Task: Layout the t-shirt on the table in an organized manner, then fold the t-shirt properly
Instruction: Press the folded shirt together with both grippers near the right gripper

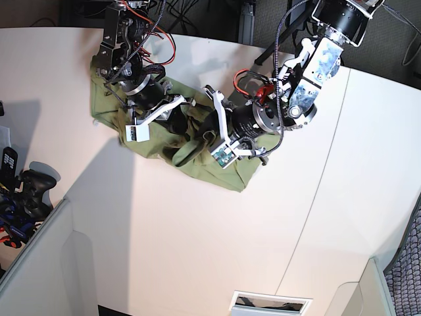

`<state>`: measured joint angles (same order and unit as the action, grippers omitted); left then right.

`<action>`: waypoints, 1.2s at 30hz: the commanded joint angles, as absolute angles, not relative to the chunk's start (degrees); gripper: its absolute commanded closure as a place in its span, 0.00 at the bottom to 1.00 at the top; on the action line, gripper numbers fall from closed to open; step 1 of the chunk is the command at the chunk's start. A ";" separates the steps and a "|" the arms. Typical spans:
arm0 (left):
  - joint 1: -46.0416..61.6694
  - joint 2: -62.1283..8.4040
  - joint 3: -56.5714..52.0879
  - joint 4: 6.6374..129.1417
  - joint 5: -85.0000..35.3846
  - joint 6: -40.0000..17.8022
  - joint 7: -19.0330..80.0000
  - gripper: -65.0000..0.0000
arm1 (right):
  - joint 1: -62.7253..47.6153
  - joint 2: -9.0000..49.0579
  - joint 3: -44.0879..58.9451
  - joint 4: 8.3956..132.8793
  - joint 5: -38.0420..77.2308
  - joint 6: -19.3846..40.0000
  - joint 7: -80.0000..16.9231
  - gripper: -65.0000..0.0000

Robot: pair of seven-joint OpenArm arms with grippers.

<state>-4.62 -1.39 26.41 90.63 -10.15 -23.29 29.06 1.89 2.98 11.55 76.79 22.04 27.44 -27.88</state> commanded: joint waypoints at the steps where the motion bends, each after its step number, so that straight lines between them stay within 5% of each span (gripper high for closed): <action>1: -5.72 -0.62 27.07 91.53 -10.96 -24.27 26.94 0.51 | 2.48 3.14 11.49 77.25 21.82 27.46 -28.49 1.00; 20: -8.73 2.02 25.65 97.45 -19.46 -26.44 29.36 0.48 | 2.37 4.32 11.51 80.84 20.60 27.46 -28.51 1.00; 26: -8.73 0.49 21.85 96.79 -15.53 -26.61 26.39 0.93 | 2.17 5.74 11.66 87.70 20.93 27.46 -30.52 1.00; 36: -8.71 -3.18 21.74 83.15 -10.83 -26.59 18.55 0.94 | 2.20 7.90 13.17 95.81 21.08 27.46 -31.35 1.00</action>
